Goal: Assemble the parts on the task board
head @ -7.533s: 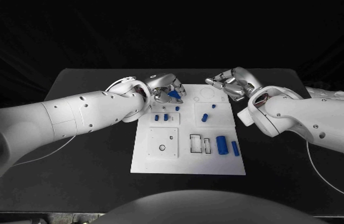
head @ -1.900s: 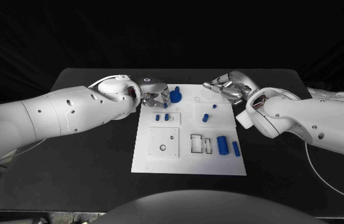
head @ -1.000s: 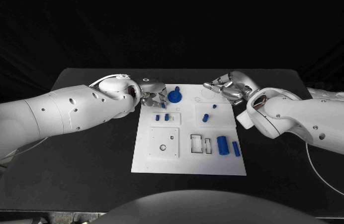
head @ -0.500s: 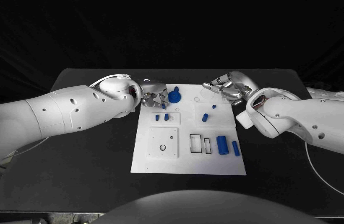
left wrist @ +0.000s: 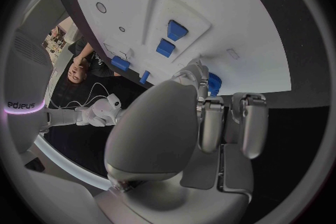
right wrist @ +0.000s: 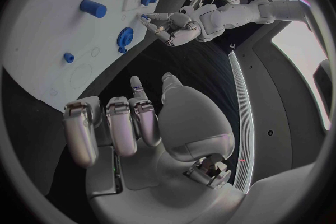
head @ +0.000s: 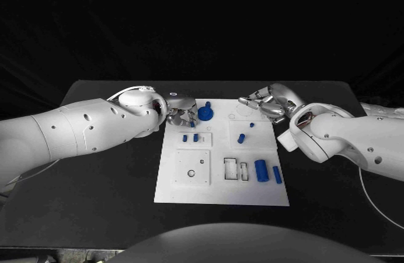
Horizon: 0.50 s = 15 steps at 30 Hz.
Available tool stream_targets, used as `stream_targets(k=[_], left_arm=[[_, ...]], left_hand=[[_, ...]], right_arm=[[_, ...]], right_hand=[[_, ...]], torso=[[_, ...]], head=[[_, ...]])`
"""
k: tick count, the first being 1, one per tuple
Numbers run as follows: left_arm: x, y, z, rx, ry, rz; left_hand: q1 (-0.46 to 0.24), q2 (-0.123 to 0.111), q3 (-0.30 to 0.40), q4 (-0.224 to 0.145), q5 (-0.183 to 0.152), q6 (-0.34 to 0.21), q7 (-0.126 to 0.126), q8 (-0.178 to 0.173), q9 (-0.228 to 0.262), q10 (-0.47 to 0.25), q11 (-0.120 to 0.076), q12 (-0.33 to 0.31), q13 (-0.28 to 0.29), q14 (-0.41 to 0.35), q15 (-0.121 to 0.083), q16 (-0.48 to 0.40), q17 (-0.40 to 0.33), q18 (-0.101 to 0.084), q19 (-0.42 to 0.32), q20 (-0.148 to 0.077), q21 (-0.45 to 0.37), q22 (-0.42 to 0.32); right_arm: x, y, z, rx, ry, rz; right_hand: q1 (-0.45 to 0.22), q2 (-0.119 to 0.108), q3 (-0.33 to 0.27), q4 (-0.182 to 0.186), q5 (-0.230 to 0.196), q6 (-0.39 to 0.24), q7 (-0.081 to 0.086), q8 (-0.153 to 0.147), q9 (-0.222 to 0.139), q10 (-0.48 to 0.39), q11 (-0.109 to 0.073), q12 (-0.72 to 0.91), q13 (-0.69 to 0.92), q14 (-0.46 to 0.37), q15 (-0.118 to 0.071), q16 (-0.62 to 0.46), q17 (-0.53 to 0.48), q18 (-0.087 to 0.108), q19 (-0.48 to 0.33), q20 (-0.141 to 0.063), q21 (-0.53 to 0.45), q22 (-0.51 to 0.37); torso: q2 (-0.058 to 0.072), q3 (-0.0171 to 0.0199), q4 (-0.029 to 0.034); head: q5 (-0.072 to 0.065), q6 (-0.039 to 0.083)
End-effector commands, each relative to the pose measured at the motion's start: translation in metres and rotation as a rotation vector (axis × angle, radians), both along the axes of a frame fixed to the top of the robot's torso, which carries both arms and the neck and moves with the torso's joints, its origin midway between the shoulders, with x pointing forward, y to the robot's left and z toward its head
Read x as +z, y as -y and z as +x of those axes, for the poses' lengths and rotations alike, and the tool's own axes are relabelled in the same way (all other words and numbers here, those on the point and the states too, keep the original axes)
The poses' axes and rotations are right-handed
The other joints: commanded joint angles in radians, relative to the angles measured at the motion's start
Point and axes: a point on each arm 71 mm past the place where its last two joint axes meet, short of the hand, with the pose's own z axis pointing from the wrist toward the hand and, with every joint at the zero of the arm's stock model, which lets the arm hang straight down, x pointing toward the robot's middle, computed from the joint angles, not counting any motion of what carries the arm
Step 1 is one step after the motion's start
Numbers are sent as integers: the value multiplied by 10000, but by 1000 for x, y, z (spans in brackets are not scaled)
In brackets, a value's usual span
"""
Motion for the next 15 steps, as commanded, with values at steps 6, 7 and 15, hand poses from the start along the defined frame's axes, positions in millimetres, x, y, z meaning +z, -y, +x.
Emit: stream_targets(k=[6,7,15], left_arm=[[-10,2,-5,-209,-666,439],[-10,2,-6,-218,-677,444],[-10,3,-5,-243,-637,406]], left_hand=[[-84,-46,68,-1,32,-45,22,-6,-13,-93,-18,-59,10,1060,64,26,2628,-150,1034,-28,64,2632],[-85,-47,69,-1,32,-47,23,-8,-13,-96,-17,-59,10,1060,65,26,2628,-150,1034,-28,64,2632],[-90,-52,72,0,32,-53,23,-12,-16,-105,-17,-58,10,1060,66,26,2628,-150,1034,-27,64,2632]], right_arm=[[0,-2,-1,128,-38,-4],[0,-2,-1,127,-40,-4],[-1,-2,-1,138,-47,-6]], right_hand=[[6,84,-52,9,11,-52,9,65,14,1048,-25,-49,2623,1060,-48,41,2635,-141,1066,-40,45,2632],[6,84,-52,9,11,-52,9,65,14,1048,-25,-49,2623,1060,-48,41,2635,-141,1066,-40,45,2632],[6,84,-52,9,11,-52,9,65,14,1048,-25,-49,2623,1060,-48,41,2635,-141,1066,-40,45,2632]], torso=[[2,-6,0],[3,-5,4],[3,0,1]], head=[[-24,1],[-30,1],[-42,1]])
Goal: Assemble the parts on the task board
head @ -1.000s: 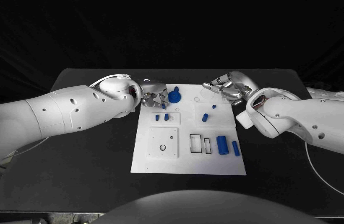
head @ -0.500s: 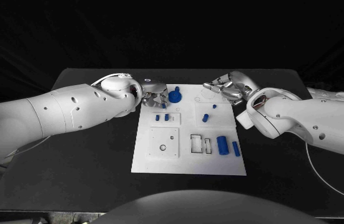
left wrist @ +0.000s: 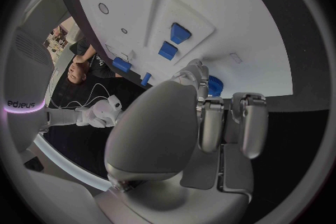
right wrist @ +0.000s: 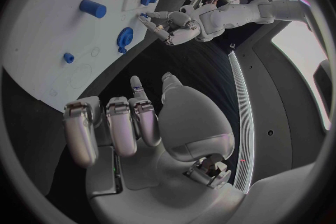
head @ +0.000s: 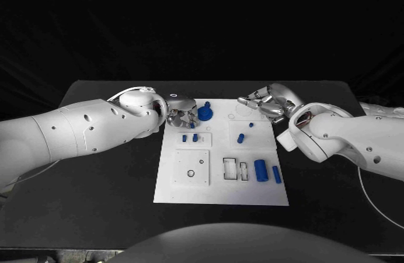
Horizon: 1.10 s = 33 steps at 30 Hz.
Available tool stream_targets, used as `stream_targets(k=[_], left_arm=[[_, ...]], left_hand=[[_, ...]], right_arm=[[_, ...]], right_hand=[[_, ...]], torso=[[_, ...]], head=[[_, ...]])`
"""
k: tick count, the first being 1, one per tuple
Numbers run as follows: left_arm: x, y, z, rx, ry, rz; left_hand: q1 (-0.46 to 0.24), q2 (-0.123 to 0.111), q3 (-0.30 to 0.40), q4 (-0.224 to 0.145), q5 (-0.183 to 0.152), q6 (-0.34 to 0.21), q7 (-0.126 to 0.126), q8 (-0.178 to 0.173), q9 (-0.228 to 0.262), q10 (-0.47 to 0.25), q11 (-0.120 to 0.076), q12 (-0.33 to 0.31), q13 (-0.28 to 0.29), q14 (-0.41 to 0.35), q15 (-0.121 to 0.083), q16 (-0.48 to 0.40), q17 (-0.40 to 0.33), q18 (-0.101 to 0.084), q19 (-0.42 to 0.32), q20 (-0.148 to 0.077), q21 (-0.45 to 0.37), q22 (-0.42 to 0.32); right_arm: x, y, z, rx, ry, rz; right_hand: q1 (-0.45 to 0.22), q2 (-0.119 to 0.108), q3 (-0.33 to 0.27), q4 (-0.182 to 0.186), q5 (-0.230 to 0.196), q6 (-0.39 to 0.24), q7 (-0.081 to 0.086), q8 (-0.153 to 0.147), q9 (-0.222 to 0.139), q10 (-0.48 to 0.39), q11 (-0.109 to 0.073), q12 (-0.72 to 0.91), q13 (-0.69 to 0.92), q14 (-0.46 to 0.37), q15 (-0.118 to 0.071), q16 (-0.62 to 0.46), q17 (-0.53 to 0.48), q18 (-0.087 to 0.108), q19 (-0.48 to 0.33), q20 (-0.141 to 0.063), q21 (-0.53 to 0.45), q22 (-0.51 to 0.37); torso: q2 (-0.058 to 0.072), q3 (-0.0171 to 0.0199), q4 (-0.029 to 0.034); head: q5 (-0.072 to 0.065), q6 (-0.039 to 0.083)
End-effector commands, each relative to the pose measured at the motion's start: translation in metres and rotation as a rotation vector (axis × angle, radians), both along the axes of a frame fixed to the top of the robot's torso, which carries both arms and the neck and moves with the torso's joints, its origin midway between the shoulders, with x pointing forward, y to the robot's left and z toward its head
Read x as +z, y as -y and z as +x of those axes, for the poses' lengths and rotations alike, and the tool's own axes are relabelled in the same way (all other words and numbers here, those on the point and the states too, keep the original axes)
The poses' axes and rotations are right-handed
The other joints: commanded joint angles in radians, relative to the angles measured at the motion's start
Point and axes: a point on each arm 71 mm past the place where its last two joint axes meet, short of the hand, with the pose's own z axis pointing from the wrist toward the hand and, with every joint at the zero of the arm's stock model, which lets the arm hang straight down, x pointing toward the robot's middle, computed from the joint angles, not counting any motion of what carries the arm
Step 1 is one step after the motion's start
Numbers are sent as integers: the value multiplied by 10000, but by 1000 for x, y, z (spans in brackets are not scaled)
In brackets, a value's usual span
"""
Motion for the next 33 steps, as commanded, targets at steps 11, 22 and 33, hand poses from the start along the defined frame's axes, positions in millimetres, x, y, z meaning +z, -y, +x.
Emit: stream_targets(k=[11,22,33], left_arm=[[-11,-1,-3,7,-702,633],[-12,-3,-1,310,-677,796],[-9,-3,0,339,-365,533]], left_hand=[[-60,-125,110,-26,46,-132,69,-41,-20,-167,33,-63,13,1060,85,26,2629,-150,1034,-24,63,2633],[-533,-794,-26,13,37,-1537,19,-199,-417,-1169,68,-49,20,1060,101,26,2629,-150,1034,17,63,2633],[-749,-897,-133,-3,33,-2259,-2,-177,-637,-1526,300,-25,29,1060,264,26,2629,-150,1034,69,63,2633]], right_arm=[[-1,-2,-1,146,-69,-20],[-1,-2,-1,157,-105,-33],[-2,-2,-1,183,-198,-69]], right_hand=[[8,90,-63,4,14,-51,9,73,17,1048,-24,-49,2623,1060,-46,41,2635,-141,1066,-38,45,2633],[8,90,-63,4,14,-51,9,73,17,1048,-24,-49,2623,1060,-46,41,2635,-141,1066,-38,45,2633],[10,94,-73,0,11,-44,8,83,20,1048,-24,-49,2623,1060,-44,41,2635,-141,1066,-36,45,2633]], torso=[[4,1,-2],[5,3,7],[4,2,3]], head=[[-4,1],[-8,1],[-1,1]])
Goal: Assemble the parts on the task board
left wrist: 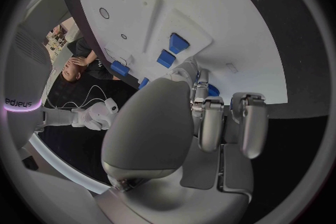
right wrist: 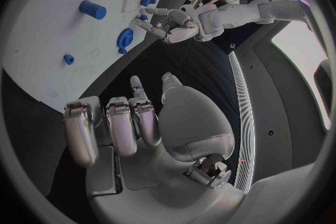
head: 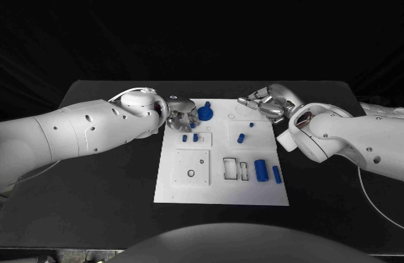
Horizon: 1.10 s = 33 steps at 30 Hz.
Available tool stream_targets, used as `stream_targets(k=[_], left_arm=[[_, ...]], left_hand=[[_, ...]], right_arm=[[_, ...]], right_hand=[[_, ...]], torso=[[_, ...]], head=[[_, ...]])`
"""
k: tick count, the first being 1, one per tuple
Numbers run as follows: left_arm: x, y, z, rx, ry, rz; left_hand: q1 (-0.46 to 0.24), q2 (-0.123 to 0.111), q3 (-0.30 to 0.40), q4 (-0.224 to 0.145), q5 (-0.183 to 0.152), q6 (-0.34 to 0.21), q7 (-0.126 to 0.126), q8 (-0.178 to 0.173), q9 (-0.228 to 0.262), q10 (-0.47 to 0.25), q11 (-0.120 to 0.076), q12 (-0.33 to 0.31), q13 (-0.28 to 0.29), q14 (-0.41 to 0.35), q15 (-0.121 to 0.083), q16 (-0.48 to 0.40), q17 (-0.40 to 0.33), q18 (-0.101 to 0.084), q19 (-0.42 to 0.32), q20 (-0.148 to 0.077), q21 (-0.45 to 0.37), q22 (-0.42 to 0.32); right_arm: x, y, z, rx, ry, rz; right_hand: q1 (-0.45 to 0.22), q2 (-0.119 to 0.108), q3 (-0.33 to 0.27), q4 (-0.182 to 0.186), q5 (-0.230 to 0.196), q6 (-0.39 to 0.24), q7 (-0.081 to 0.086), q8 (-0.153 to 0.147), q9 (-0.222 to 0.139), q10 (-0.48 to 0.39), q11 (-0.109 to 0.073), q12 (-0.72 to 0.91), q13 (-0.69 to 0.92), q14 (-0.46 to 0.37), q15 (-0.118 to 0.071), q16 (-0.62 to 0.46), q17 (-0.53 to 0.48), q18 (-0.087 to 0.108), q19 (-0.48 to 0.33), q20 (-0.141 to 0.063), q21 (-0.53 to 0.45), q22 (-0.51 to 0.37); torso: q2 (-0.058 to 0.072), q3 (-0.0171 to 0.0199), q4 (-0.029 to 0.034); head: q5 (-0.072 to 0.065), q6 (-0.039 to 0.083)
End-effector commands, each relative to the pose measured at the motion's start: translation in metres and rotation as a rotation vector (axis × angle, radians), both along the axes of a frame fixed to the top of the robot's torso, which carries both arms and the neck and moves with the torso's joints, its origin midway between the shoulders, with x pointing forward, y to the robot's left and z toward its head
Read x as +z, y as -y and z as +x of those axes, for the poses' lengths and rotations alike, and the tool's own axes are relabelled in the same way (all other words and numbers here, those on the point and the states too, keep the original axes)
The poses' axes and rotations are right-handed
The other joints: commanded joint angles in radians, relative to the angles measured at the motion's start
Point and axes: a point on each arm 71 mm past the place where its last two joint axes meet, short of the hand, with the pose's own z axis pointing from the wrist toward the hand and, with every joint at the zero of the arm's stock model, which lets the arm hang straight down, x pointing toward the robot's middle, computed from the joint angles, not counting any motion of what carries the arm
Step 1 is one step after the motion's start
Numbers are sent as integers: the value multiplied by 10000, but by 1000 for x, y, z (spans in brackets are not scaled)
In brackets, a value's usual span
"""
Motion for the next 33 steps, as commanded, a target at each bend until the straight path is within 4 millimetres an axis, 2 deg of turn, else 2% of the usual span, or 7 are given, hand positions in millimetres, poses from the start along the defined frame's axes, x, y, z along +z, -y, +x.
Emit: stream_targets(k=[1,8,19,23,29,30,33], left_arm=[[-3,-1,0,116,57,73],[0,-3,1,256,413,-155],[14,-24,0,549,1160,-572],[29,-35,-2,543,1603,-953],[48,-52,-12,372,2049,-2109],[51,-55,-14,401,2083,-2468],[62,-63,-19,751,2212,-4095]], left_hand=[[-93,-31,-91,-3,28,-293,-34,-13,-81,-120,58,-6,-14,1037,123,26,2633,-150,1034,89,63,2634],[-229,-14,-277,5,30,-1147,-320,0,-248,-180,195,13,-8,1037,228,26,2633,-150,1034,179,63,2634],[-1252,-189,-1125,54,52,-1128,139,270,-197,-497,270,9,1,958,286,-65,2456,-150,1034,244,63,2634],[-1792,-414,-1499,78,68,-1006,307,372,-189,-551,256,39,10,909,268,-127,2340,-148,1028,245,58,2631],[-3561,-938,-2619,118,366,-657,390,519,-154,-259,144,150,30,794,154,-274,2070,-116,925,203,-48,2588],[-3663,-946,-2756,120,403,-578,427,542,-145,-193,128,171,33,793,134,-278,2067,-119,935,192,-38,2592],[-3787,-828,-3268,126,572,-154,497,652,-100,66,143,225,26,530,103,-619,1487,-24,628,165,-367,2462]], right_arm=[[-1,-1,-1,168,-164,-63],[-2,-1,-1,176,-226,-89],[-1,2,0,5,-48,-64],[0,3,1,-85,89,-61],[9,6,6,-129,354,-194],[12,7,8,-119,417,-245],[20,9,14,54,684,-561]], right_hand=[[12,98,-76,-1,9,-31,5,53,14,1048,-25,-49,2624,1060,-44,41,2628,-141,1066,-36,45,2631],[14,100,-78,-2,8,-24,3,59,17,1048,-25,-49,2624,1060,-44,41,2628,-141,1066,-35,45,2631],[20,106,-84,-7,4,-14,1,71,21,1048,-27,-49,2624,1060,-44,41,2628,-141,1066,-34,45,2631],[28,101,-92,-13,5,-29,4,67,18,1048,-25,-49,2624,1060,-44,41,2628,-141,1066,-33,45,2631],[156,109,-185,-27,-19,-96,12,104,22,1048,-24,-49,2624,1060,-37,41,2628,-141,1066,-25,45,2631],[224,117,-222,-29,-46,-109,3,129,27,912,-36,-127,2531,1060,-42,41,2628,-141,1066,-30,45,2631],[617,267,-234,-48,-466,-131,-51,219,44,-2614,-136,-2957,-303,1060,-157,41,2628,-141,1066,-68,45,2631]], torso=[[4,-2,-2],[3,-3,-6],[-2,1,25],[7,-11,14],[1,-7,8],[2,-8,10],[8,-18,14]], head=[[-7,1],[-22,1],[-43,1],[-35,1],[-84,1],[-94,1],[-226,1]])
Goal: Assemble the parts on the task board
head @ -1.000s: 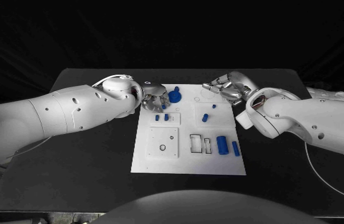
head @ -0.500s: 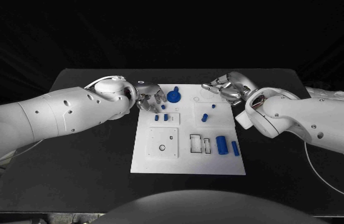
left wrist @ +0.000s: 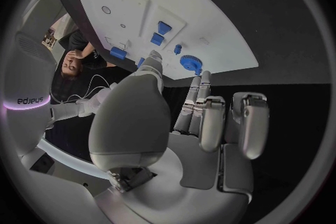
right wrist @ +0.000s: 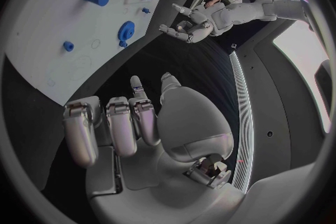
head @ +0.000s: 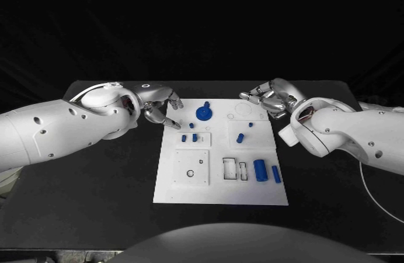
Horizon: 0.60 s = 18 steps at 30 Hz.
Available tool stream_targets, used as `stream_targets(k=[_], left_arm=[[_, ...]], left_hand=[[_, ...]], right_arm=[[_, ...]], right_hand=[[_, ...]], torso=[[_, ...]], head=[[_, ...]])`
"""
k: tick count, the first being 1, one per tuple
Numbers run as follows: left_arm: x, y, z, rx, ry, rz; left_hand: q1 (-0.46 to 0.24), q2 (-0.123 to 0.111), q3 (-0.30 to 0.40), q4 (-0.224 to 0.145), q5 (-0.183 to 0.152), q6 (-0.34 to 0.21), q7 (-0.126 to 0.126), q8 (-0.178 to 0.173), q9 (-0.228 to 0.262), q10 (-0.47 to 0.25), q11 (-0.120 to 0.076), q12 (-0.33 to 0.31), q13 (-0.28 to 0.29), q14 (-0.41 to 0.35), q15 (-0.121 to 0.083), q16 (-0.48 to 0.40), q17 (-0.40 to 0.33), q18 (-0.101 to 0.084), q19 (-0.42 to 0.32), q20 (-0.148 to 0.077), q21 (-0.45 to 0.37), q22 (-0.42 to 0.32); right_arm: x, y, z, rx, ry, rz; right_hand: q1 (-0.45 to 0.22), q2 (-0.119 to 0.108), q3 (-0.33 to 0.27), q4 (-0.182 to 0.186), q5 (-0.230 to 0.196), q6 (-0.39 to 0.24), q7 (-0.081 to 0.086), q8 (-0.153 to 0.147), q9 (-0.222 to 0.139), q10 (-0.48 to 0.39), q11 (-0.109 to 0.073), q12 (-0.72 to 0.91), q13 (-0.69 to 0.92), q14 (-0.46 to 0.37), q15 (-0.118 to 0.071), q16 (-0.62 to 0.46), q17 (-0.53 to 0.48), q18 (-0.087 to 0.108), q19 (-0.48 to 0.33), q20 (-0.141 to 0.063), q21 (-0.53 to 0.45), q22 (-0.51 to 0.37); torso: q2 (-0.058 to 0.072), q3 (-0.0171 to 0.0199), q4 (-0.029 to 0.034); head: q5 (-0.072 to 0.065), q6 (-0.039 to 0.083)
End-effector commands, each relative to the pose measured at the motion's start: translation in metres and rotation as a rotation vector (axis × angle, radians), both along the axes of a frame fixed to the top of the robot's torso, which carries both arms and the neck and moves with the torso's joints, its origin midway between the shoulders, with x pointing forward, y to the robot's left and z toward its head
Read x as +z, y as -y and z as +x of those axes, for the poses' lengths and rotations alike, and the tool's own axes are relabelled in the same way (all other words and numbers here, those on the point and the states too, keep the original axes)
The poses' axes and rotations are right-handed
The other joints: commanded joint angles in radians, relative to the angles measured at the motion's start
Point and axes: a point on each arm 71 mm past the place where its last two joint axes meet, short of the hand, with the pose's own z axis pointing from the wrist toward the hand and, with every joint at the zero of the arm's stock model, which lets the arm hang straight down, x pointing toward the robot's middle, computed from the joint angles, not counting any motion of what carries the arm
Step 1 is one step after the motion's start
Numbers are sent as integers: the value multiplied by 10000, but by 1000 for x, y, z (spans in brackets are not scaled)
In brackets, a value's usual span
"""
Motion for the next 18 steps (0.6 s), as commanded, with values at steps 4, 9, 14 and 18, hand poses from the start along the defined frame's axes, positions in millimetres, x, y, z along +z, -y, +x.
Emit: stream_targets(k=[4,9,14,18], left_arm=[[27,-8,-6,632,448,-4740],[28,-15,-7,1814,-67,-7192],[20,-16,-8,2504,-535,-8242],[15,-16,-9,2747,-775,-8541]], left_hand=[[226,616,-1281,-15,1194,615,-84,94,44,468,-99,113,10,185,-181,-858,669,106,247,-88,-745,2275],[231,831,-1278,-9,1278,742,-121,75,48,594,-139,115,12,62,-219,-1083,380,197,-42,-125,-1102,2140],[127,920,-1270,-6,1293,751,-125,35,40,620,-147,96,10,16,-229,-1172,270,248,-203,-140,-1309,2063],[54,988,-1241,-10,1294,758,-123,-4,33,614,-145,61,5,-93,-231,-1351,37,305,-382,-150,-1545,1976]], right_arm=[[12,1,11,726,1044,-1397],[14,4,15,1481,2017,-3247],[11,8,14,2180,2548,-4993],[4,11,12,2528,2509,-5917]], right_hand=[[952,31,99,-91,-1277,223,-194,189,67,-4634,-266,-7211,-5163,1050,-339,41,2631,-141,1066,-311,45,2631],[1678,-382,229,-347,-1593,389,-248,70,47,-4505,-179,-10076,-7871,1050,-267,41,2631,-141,1066,-326,45,2631],[2174,-662,494,-617,-1571,585,-342,-216,-25,-4140,-59,-11832,-9891,1050,-211,41,2631,-141,1066,-195,45,2631],[2406,-710,674,-758,-1710,537,-477,-458,-140,-4211,-76,-12395,-10615,1050,-200,41,2631,-141,1066,-201,45,2631]], torso=[[-9,3,-16],[3,-15,-3],[-7,-7,0],[-12,0,-13]], head=[[-332,1],[-521,1],[-722,16],[-842,50]])
